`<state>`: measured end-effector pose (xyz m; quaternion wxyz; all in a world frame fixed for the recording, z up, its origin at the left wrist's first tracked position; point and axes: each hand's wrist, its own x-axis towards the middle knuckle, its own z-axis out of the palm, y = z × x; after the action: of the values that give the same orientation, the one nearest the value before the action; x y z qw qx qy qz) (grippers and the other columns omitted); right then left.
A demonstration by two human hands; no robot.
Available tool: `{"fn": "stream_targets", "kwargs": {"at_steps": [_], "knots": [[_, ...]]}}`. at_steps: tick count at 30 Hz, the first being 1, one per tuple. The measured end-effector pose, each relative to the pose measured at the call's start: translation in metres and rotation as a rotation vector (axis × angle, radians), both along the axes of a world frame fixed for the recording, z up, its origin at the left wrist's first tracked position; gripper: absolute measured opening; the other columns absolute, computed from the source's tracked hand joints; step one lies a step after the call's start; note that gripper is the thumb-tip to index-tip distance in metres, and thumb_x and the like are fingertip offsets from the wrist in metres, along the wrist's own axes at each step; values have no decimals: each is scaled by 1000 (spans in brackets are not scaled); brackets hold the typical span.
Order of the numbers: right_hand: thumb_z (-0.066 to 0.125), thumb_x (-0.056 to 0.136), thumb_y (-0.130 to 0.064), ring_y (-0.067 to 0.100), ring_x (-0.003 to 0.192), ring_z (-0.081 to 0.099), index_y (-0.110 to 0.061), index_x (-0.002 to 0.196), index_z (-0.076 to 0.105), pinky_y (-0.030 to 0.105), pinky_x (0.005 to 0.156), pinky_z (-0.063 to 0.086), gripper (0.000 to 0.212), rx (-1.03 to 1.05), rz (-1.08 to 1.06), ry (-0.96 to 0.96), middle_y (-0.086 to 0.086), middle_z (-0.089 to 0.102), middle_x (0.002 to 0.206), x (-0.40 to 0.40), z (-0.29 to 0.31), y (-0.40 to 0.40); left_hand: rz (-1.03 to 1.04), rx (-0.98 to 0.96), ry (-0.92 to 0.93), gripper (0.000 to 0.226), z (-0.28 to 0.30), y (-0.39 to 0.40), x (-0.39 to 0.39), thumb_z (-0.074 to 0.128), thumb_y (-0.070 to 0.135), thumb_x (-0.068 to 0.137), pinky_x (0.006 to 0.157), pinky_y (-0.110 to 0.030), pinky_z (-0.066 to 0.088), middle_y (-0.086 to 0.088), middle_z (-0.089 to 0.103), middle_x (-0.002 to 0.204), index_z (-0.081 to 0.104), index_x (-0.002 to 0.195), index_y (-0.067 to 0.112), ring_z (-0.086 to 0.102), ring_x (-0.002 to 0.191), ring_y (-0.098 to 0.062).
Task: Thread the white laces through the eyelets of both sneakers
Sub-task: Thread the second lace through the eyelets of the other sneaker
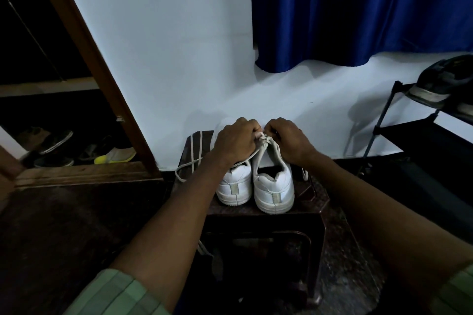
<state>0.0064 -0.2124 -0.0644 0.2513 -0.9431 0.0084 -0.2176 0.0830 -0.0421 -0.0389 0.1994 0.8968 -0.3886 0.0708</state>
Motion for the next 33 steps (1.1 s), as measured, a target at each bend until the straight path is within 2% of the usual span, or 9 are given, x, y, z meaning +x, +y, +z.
{"fn": "stream_targets", "kwargs": {"at_steps": [7, 10, 13, 15, 19, 22, 25, 28, 33], "knots": [[42, 75, -15, 25, 73, 45, -33, 82, 35, 50, 70, 45, 21, 62, 69, -8, -8, 48, 75, -5, 5, -2, 7, 17, -16, 14, -3, -1, -1, 50, 29, 104, 87, -46, 49, -6, 64, 113, 59, 113, 24, 62, 103, -35], [50, 86, -15, 18, 72, 49, -30, 85, 44, 43, 73, 46, 16, 155, 23, 28, -13, 54, 75, -8, 8, -2, 20, -70, 63, 4, 2, 3, -1, 57, 27, 101, 82, -41, 49, -1, 70, 104, 59, 105, 27, 64, 97, -28], [68, 91, -11, 9, 60, 53, -27, 86, 57, 36, 63, 48, 20, 352, -15, 49, -14, 60, 69, -15, 14, -14, -26, -214, 216, 11, 10, 11, 1, 72, 24, 95, 74, -27, 46, 5, 72, 94, 61, 99, 25, 65, 82, -12], [73, 91, -3, 1, 54, 56, -21, 86, 66, 31, 59, 48, 20, 429, 31, 86, -14, 65, 65, -23, 15, -21, -86, -229, 287, 11, 11, 16, -1, 77, 21, 91, 75, -20, 47, 8, 74, 95, 67, 95, 25, 68, 83, -5], [75, 88, -5, -2, 68, 65, -18, 93, 78, 23, 68, 50, 15, 367, 55, 72, -8, 76, 81, -34, 11, -11, -145, -234, 240, 7, 7, 18, -9, 79, 17, 88, 79, -21, 53, 11, 77, 92, 75, 91, 22, 72, 88, -3], [76, 88, -11, 7, 80, 71, -26, 87, 77, 25, 75, 53, 14, 315, -40, -44, -10, 77, 83, -34, 8, 1, -104, -225, 184, 6, 5, 15, -12, 77, 21, 89, 81, -24, 55, 14, 77, 91, 74, 89, 26, 71, 86, -1], [67, 88, -18, 12, 78, 69, -29, 84, 70, 31, 76, 54, 11, 242, -48, -63, -11, 73, 80, -27, 5, 10, -67, -176, 151, 10, 5, 13, -14, 70, 21, 93, 85, -32, 55, 12, 76, 95, 69, 88, 30, 69, 89, -7], [48, 88, -26, 25, 79, 64, -29, 90, 55, 42, 76, 53, 8, 65, -56, -57, -7, 67, 82, -19, 0, 14, -33, -123, 106, 5, 6, 12, -14, 62, 24, 99, 83, -40, 54, 1, 76, 100, 67, 100, 23, 68, 96, -23], [41, 81, -24, 24, 72, 47, -24, 92, 42, 29, 66, 38, 11, 174, -38, -12, -8, 53, 74, -23, 9, 9, -44, -56, 3, 9, 4, 11, -14, 54, 30, 100, 76, -47, 53, -10, 72, 94, 53, 105, 23, 64, 89, -41]]}}
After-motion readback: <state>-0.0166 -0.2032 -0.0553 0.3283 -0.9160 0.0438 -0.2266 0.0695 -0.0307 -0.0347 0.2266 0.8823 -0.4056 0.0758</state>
